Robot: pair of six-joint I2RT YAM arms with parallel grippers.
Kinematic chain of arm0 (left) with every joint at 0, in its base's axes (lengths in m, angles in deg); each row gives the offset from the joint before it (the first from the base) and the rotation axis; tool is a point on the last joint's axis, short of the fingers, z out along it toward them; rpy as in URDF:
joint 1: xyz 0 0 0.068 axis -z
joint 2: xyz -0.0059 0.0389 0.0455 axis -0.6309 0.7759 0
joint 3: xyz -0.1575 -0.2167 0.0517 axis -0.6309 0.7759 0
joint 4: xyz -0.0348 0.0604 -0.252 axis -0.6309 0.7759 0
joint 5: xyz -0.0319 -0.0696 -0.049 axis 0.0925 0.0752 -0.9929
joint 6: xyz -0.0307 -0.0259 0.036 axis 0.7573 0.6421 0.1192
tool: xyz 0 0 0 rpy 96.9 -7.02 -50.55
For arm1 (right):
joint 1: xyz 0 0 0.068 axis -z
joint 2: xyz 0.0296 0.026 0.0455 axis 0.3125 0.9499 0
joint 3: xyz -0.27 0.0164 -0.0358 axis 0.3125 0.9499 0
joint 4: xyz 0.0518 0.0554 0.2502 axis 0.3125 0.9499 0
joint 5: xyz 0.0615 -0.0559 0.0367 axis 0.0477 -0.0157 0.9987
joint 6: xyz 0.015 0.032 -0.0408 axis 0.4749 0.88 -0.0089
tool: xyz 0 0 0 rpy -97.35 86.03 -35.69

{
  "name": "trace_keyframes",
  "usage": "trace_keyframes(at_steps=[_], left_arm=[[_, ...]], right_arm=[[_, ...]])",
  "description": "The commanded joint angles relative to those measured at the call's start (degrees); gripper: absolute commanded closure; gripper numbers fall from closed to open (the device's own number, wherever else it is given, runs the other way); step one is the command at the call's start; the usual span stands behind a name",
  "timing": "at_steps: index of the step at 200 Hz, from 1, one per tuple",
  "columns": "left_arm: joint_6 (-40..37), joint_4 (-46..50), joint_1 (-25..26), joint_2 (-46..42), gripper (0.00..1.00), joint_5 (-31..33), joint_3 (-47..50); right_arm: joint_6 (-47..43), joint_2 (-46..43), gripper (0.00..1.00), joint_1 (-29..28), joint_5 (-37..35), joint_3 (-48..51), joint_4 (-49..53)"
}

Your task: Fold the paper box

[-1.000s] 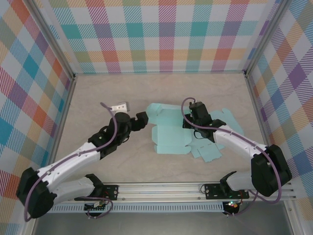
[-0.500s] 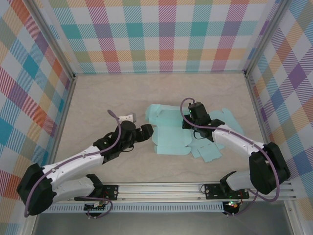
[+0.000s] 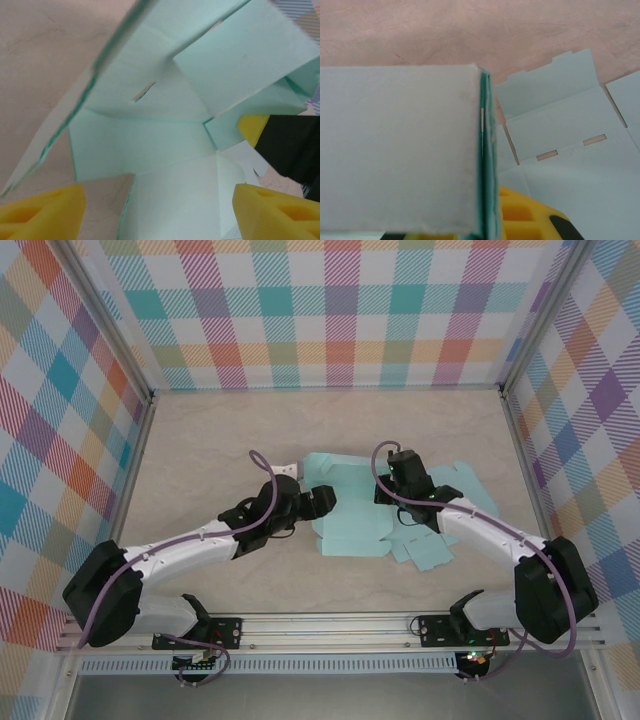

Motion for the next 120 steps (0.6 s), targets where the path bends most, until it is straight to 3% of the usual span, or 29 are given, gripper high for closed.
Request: trace_keyframes(at_steps=[1, 120], left_arm=[[-2.7, -3.1, 0.6, 1.3, 0.29, 0.9, -2.3], [-5.4, -7.5, 0.6, 9.2, 0.46, -2.6, -6.9]], right_arm=[[0.6, -1.5, 1.00, -0.5, -0.5, 0.9, -1.9], [0.9, -0.7, 1.00, -1.1, 0.9, 1.0, -2.7]])
